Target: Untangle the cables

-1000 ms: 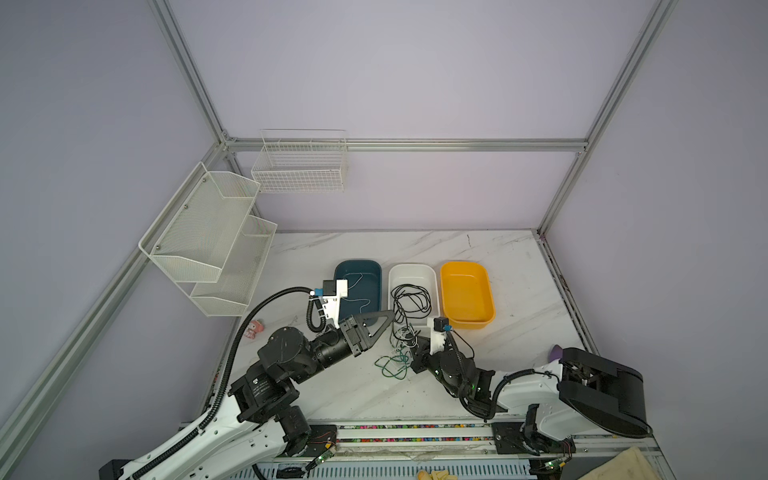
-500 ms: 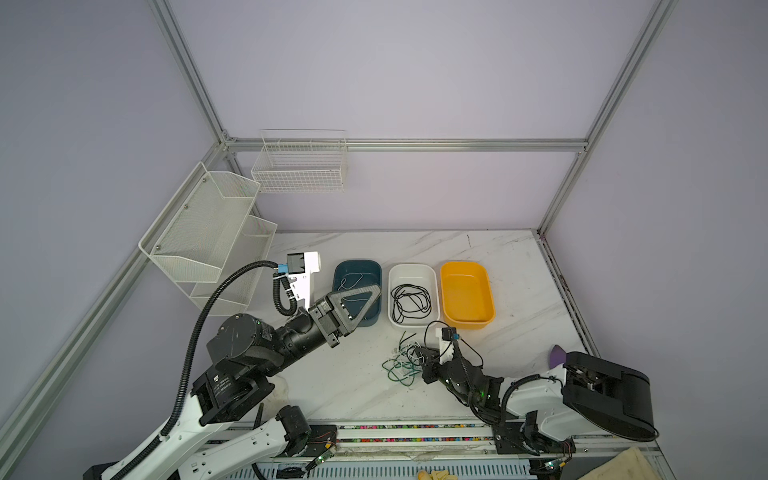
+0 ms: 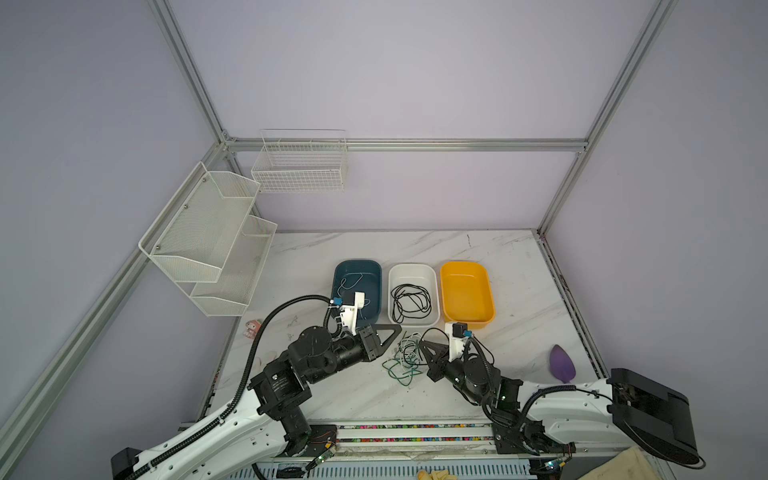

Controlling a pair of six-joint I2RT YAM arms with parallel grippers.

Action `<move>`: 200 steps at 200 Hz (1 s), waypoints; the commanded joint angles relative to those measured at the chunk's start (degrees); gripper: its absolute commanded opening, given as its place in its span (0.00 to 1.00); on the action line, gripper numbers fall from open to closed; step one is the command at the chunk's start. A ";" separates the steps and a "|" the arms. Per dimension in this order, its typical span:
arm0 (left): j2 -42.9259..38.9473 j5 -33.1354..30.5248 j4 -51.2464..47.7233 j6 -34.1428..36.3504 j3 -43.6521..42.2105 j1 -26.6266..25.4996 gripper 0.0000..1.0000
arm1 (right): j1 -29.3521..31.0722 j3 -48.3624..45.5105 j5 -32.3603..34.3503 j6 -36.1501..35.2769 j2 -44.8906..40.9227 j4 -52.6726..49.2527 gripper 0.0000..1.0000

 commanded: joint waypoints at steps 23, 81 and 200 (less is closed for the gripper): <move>2.58 5.82 10.31 -3.88 -6.06 -0.44 0.35 | 0.27 0.09 -0.59 -0.79 -0.05 -0.74 0.00; 1.82 6.50 9.29 -7.22 -13.05 -2.13 0.51 | 0.26 -0.03 0.72 0.07 -1.41 -1.25 0.00; 6.13 4.89 9.38 -9.25 -17.32 -2.45 0.50 | 0.28 0.62 -1.24 -0.01 -3.65 0.38 0.00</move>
